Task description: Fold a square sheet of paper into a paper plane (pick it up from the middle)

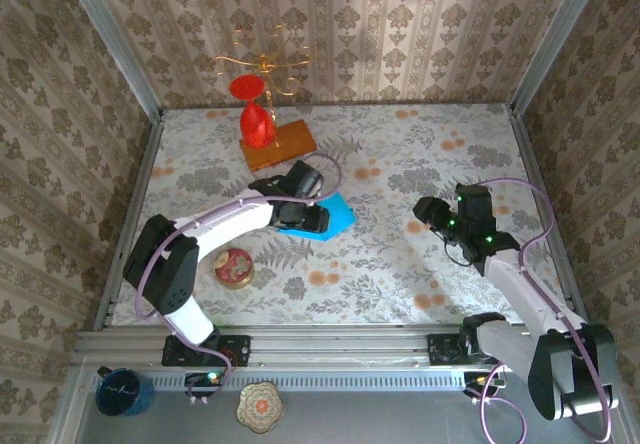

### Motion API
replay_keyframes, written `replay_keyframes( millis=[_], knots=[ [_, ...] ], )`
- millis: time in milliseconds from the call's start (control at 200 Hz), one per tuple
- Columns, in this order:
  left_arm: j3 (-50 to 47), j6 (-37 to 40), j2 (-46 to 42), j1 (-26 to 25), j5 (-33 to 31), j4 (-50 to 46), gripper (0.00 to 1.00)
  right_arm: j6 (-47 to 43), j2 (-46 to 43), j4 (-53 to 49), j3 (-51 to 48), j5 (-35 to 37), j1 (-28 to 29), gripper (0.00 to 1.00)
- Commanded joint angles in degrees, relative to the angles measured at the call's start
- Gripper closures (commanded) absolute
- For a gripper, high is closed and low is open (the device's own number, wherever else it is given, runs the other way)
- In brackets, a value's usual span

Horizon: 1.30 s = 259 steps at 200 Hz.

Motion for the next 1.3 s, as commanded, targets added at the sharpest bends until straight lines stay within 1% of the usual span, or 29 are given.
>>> replay_keyframes(
  millis=[0, 160, 455, 595, 670, 735, 850, 1065, 1150, 1200, 1290],
  knots=[
    [-2.6, 0.3, -0.2, 2.9, 7.1, 5.5, 0.50, 2.0, 1.4, 3.5, -0.8, -2.7, 0.5, 0.38],
    [-2.7, 0.8, 2.9, 5.7, 8.4, 7.0, 0.50, 2.7, 2.9, 5.2, -1.1, -3.1, 1.5, 0.38],
    [-0.5, 1.5, 8.5, 7.9, 7.8, 9.6, 0.49, 4.4, 5.5, 7.6, -0.7, -3.1, 3.2, 0.38],
    [-0.2, -0.8, 10.1, 8.4, 8.5, 10.1, 0.49, 4.7, 7.2, 8.4, -0.2, -1.3, 7.6, 0.36],
    [-0.4, -3.2, 10.8, 8.4, 8.7, 9.3, 0.49, 4.8, 9.0, 6.4, 1.1, 0.1, 10.5, 0.36],
    [-0.4, -5.9, 11.5, 8.4, 9.1, 7.9, 0.50, 6.2, 10.9, 7.0, 1.3, 0.7, 12.8, 0.36],
    [-1.9, -11.5, 11.8, 8.1, 11.3, 7.6, 0.53, 12.5, 13.7, 12.9, -0.5, 1.5, 17.2, 0.36],
    [-6.0, -23.3, 9.1, 6.4, 12.7, 9.3, 0.58, 23.5, 18.8, 16.7, -0.3, 6.4, 27.8, 0.39],
    [-8.0, -28.5, 8.4, 6.2, 14.3, 10.8, 0.60, 26.7, 20.9, 19.3, -0.1, 7.0, 30.4, 0.40],
    [-9.7, -31.5, 7.6, 6.2, 15.4, 13.3, 0.60, 27.9, 23.9, 20.5, 0.1, 7.3, 31.4, 0.41],
    [-11.9, -34.8, 5.9, 6.0, 16.7, 16.1, 0.60, 29.1, 27.6, 22.9, 1.3, 6.4, 32.5, 0.44]
  ],
)
